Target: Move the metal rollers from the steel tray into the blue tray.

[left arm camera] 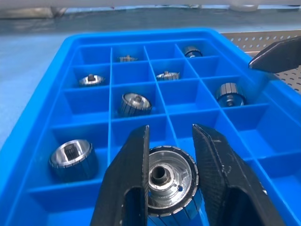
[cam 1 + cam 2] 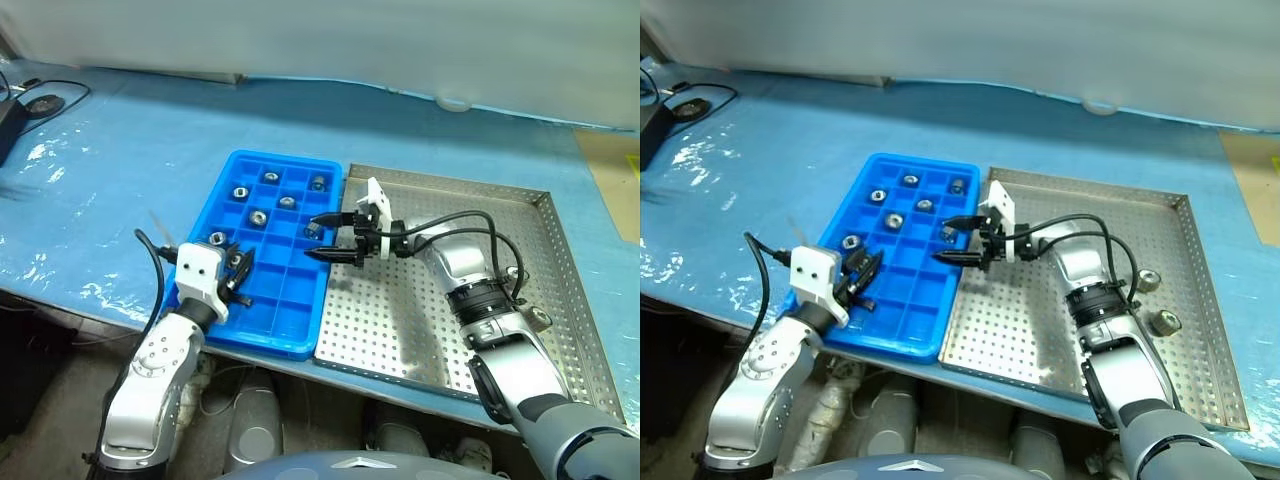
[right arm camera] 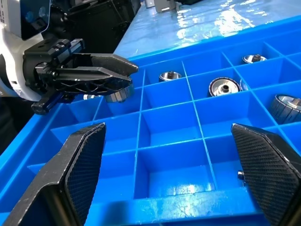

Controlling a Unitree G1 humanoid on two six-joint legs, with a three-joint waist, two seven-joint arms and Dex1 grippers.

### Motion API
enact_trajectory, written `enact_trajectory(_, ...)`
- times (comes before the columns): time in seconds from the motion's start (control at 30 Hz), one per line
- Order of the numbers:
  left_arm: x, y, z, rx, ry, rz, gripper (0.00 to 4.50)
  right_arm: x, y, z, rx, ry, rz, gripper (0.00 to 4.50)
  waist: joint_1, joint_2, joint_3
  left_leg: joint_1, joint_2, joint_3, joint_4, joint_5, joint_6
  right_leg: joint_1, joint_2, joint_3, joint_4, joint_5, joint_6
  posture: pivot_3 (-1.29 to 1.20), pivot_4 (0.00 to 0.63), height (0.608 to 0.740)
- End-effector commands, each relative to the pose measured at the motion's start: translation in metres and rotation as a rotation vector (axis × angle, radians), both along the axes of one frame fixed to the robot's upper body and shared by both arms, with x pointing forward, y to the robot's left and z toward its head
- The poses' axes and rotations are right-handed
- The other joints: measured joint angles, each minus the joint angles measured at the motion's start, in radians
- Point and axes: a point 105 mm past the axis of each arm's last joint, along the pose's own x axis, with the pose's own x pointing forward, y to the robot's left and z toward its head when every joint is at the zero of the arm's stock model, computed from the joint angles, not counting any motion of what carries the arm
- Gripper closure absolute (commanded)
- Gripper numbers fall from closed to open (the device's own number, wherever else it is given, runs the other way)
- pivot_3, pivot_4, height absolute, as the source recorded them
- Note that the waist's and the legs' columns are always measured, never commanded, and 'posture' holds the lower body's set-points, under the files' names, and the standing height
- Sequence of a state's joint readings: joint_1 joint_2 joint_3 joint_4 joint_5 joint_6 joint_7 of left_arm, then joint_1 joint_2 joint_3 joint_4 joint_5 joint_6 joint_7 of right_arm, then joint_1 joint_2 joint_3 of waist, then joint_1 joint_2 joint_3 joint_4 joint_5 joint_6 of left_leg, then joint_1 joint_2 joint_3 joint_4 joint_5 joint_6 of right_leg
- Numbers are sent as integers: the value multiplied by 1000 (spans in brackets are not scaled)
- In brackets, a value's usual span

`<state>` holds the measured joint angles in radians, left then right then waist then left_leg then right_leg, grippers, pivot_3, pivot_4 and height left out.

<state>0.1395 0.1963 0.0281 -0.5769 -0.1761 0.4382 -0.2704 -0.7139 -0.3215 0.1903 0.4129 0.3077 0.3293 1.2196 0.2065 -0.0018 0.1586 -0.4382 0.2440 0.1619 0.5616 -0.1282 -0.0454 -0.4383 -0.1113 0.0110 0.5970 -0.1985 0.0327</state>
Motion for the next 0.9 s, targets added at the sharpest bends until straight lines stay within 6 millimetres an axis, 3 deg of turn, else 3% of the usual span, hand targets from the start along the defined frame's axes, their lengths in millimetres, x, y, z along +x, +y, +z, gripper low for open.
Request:
enact_trajectory(0.03,-2,-1,12,6,-51,9,3470,-2,5,12,9,-64,23,0,0,0,0,0,0,0,0,0,-1,0,0,0,1,0,0,383,150,740)
enact_trajectory(0.07,-2,-2,10,0,-39,2,3470,-1,4,13,8,-70,15,0,0,0,0,0,0,-1,0,1,-2,-1,0,0,3,0,0,379,150,740)
enact_trajectory(0.37,12,-2,12,9,-43,3,545,2,-5,13,5,-94,-38,0,0,0,0,2,0,-4,0,3,-5,-2,1,0,10,0,-1,325,150,740)
enact_trajectory(0.53,24,-29,29,-38,-106,-199,545,5,-17,15,4,-122,-124,0,-2,0,0,1,-1,-5,1,4,-5,-2,1,-1,10,0,-1,273,150,740)
enact_trajectory(0.63,35,-48,33,-32,-128,-352,545,10,-31,19,4,-155,-220,0,-9,1,0,1,-1,-5,2,4,-6,-2,1,0,10,0,-1,120,150,740)
enact_trajectory(0.77,47,-69,38,-48,-134,-537,545,8,-56,22,5,-174,-347,0,-36,1,0,1,-1,-5,2,7,-9,-1,1,1,10,0,-1,12,150,740)
enact_trajectory(0.9,64,-85,44,-18,-152,-666,545,3,-95,17,-39,-203,-534,0,-78,1,-1,3,-2,-4,3,7,-9,-1,1,3,11,1,-1,-71,150,740)
